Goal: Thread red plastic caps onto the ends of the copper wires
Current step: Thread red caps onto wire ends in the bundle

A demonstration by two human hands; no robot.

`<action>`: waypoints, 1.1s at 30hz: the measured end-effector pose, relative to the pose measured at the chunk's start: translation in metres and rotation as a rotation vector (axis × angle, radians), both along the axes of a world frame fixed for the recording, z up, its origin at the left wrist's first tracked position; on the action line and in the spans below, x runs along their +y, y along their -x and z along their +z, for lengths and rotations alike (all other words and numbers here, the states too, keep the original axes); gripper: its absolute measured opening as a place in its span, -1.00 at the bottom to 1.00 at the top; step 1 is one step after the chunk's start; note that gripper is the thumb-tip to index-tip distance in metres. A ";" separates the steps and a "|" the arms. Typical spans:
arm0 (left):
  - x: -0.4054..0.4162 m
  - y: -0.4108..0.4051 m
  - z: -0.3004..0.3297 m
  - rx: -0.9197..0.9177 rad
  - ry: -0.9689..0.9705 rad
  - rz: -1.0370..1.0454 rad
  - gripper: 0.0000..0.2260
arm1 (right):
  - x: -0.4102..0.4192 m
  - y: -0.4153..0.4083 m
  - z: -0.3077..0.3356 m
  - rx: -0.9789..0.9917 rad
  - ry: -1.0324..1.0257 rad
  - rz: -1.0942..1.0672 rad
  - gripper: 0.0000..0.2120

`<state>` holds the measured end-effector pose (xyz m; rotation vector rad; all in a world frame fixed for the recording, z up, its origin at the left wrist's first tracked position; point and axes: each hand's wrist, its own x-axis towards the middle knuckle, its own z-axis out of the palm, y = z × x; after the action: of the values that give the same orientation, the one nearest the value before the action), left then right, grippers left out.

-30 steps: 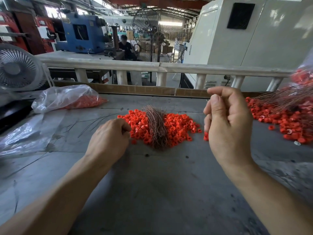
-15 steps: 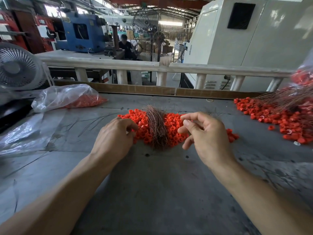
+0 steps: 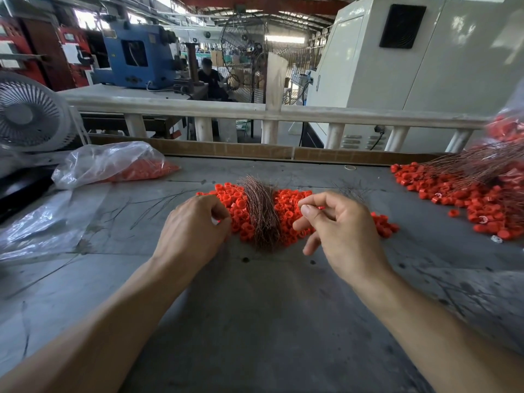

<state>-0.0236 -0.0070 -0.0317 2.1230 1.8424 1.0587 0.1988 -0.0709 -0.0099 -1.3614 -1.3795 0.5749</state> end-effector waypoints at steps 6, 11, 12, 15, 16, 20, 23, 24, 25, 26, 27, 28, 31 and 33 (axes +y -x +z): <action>-0.002 0.000 0.002 0.009 -0.001 -0.007 -0.90 | 0.002 0.000 -0.001 -0.027 0.009 -0.033 -0.81; 0.001 0.002 0.000 0.040 0.012 -0.016 -0.89 | 0.000 0.001 -0.001 -0.033 0.019 -0.017 -0.87; 0.001 0.003 -0.001 0.040 0.014 -0.014 -0.88 | -0.001 0.002 -0.001 -0.032 0.020 -0.013 -0.89; 0.002 0.003 -0.003 0.042 0.006 -0.011 -0.85 | -0.001 0.002 -0.001 -0.034 0.027 -0.010 -0.90; 0.002 0.002 -0.003 0.043 0.003 -0.007 -0.84 | -0.001 0.002 -0.001 -0.030 0.033 -0.008 -0.90; 0.005 0.000 -0.004 0.050 0.002 0.013 -0.85 | 0.002 0.001 -0.004 -0.045 0.050 0.003 -0.88; 0.005 0.000 -0.003 0.047 0.003 0.016 -0.89 | 0.004 0.001 -0.007 -0.072 0.042 0.022 -0.88; 0.005 0.000 -0.003 0.041 0.000 0.013 -0.90 | 0.004 0.001 -0.008 -0.070 0.037 0.026 -0.88; 0.004 -0.001 -0.003 0.027 -0.005 0.010 -0.91 | 0.004 0.001 -0.008 -0.063 0.031 0.031 -0.88; 0.004 -0.001 -0.002 0.003 -0.011 0.007 -0.92 | 0.004 0.001 -0.008 -0.050 0.024 0.038 -0.89; 0.002 -0.001 0.000 -0.035 -0.019 0.002 -0.92 | 0.003 0.001 -0.007 -0.036 0.015 0.045 -0.89; 0.001 -0.003 0.003 -0.096 -0.031 -0.012 -0.92 | 0.003 0.001 -0.006 -0.025 0.005 0.054 -0.89; -0.010 -0.011 0.013 -0.422 -0.022 -0.190 -0.83 | -0.001 0.003 -0.002 0.005 -0.050 0.082 -0.91; -0.020 -0.019 0.018 -0.663 0.058 -0.382 -0.81 | -0.004 0.005 0.001 0.028 -0.094 0.103 -0.93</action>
<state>-0.0048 -0.0270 -0.0141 1.6917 1.0997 1.3590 0.1938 -0.0749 -0.0088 -1.2079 -1.4425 0.5875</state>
